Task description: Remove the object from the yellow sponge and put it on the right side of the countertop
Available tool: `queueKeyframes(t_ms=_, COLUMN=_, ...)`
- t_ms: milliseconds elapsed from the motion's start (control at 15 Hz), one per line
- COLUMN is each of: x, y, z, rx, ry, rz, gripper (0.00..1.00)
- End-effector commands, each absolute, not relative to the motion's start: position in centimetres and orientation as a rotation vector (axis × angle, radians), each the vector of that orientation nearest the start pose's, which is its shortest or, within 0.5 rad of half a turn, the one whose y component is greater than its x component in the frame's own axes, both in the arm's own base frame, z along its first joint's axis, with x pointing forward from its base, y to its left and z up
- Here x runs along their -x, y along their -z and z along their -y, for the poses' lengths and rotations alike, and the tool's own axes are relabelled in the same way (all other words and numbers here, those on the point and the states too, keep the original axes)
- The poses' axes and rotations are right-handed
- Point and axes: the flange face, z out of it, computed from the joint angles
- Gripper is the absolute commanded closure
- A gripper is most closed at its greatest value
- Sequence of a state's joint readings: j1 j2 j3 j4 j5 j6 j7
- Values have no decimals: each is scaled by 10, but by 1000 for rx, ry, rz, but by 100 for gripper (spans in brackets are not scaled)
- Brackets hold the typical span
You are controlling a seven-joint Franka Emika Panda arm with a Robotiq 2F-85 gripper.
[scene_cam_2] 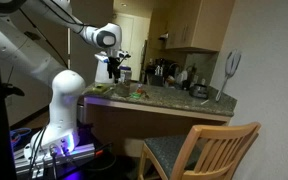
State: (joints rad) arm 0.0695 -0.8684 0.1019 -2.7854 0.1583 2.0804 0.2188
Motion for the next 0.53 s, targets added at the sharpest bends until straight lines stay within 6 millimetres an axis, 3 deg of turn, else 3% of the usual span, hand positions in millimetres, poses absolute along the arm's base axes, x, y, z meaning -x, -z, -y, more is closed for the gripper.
queueKeyframes(t_ms=0, x=-301, y=-455, z=-58, rx=3032, ry=222, rz=-217, gripper=0)
queueKeyframes(t_ms=467, x=-315, y=-469, z=-56, rx=3067, ry=439, rz=47, gripper=0)
